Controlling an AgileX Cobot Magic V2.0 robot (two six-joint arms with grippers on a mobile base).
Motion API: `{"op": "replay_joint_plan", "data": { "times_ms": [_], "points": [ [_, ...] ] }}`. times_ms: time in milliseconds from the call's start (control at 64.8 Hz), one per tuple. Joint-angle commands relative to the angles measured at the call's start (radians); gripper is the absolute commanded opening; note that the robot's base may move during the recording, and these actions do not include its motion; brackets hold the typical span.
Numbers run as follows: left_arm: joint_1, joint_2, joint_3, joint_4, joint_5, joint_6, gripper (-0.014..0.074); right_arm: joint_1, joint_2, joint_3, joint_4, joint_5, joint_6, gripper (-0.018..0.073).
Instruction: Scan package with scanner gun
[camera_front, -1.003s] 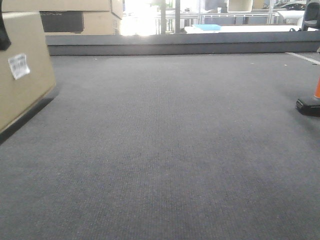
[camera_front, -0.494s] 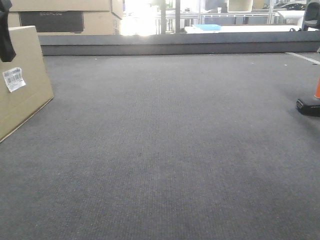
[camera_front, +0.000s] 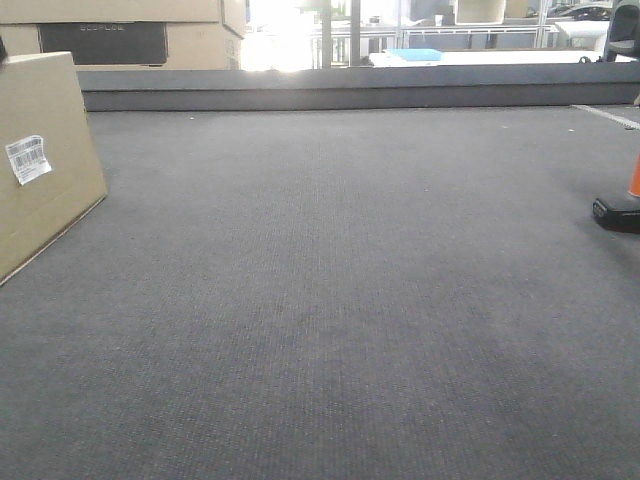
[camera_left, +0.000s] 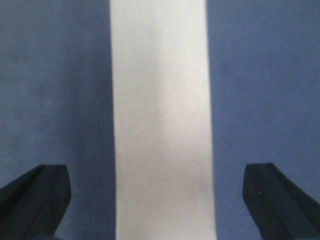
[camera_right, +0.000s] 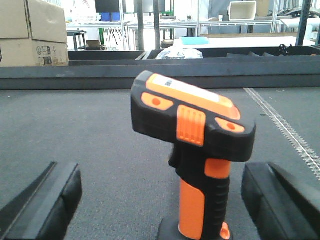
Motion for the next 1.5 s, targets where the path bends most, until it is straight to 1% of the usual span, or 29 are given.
{"op": "replay_joint_plan", "data": {
  "times_ms": [0,139,216,309,355,432,478,525,648,694,802,864,926,1034,1080,1142,1204,1250,1327,1373,1481],
  "points": [
    [-0.005,-0.065,-0.015,0.001,-0.007,-0.017,0.0580,-0.003,-0.020,0.004,-0.009,0.019,-0.008,0.0558],
    [-0.005,-0.158,-0.010,0.001,-0.009,-0.027,0.0526,-0.003,-0.034,0.004,-0.009,0.046,-0.008,0.0558],
    [-0.005,-0.214,0.023,0.001,-0.028,-0.052,0.0454,-0.003,-0.046,0.004,-0.009,0.046,-0.008,0.0558],
    [-0.005,-0.277,0.078,0.001,-0.066,-0.052,0.0311,-0.003,-0.077,0.004,-0.009,0.046,-0.008,0.0551],
    [-0.005,-0.316,0.117,-0.001,-0.094,-0.052,0.0216,-0.003,-0.100,0.004,-0.009,0.054,-0.008,0.0537],
    [-0.005,-0.374,0.180,-0.003,-0.161,-0.052,0.0067,-0.003,-0.140,0.004,-0.009,0.104,-0.008,0.0505],
    [-0.005,-0.407,0.220,-0.003,-0.202,-0.052,-0.0007,-0.003,-0.162,0.004,-0.009,0.139,-0.008,0.0484],
    [-0.005,-0.444,0.266,-0.003,-0.265,-0.052,-0.0104,-0.003,-0.195,0.004,-0.009,0.180,-0.008,0.0458],
    [-0.005,-0.540,0.415,-0.007,-0.459,-0.052,-0.0111,-0.003,-0.287,0.004,-0.009,0.268,-0.005,0.0380],
    [-0.005,-0.572,0.472,-0.007,-0.535,-0.052,-0.0111,-0.003,-0.323,0.004,-0.009,0.312,0.000,0.0337],
    [-0.003,-0.664,0.600,-0.025,-0.731,-0.052,-0.0111,-0.003,-0.410,0.004,-0.009,0.418,0.000,0.0202],
    [-0.001,-0.707,0.658,-0.042,-0.802,-0.052,-0.0111,-0.003,-0.469,0.004,-0.009,0.465,0.000,0.0126],
    [-0.001,-0.744,0.704,-0.044,-0.824,-0.052,-0.0111,-0.003,-0.517,0.003,-0.009,0.503,0.004,0.0052],
    [-0.001,-0.808,0.742,-0.044,-0.822,-0.052,-0.0111,-0.003,-0.622,0.001,-0.006,0.570,0.050,-0.0068],
    [-0.001,-0.828,0.745,-0.044,-0.820,-0.052,-0.0111,-0.003,-0.667,-0.006,-0.006,0.622,0.077,-0.0114],
    [-0.001,-0.846,0.745,-0.044,-0.825,-0.052,-0.0111,-0.003,-0.717,-0.024,-0.006,0.703,0.076,-0.0168],
    [-0.001,-0.857,0.743,-0.044,-0.825,-0.052,-0.0111,-0.003,-0.772,-0.060,-0.006,0.812,0.076,-0.0169],
    [-0.001,-0.865,0.743,-0.044,-0.823,-0.052,-0.0111,-0.003,-0.805,-0.082,-0.006,0.860,0.076,-0.0169],
    [-0.001,-0.877,0.749,-0.028,-0.838,-0.047,-0.0111,-0.003,-0.846,-0.112,-0.006,0.884,0.076,-0.0169],
    [-0.001,-0.898,0.770,-0.009,-0.877,-0.045,-0.0111,-0.003,-0.868,-0.129,-0.006,0.906,0.076,-0.0169],
    [-0.001,-0.961,0.856,-0.003,-0.993,-0.045,-0.0111,-0.003,-0.895,-0.146,-0.006,0.955,0.076,-0.0169]
  ]
}}
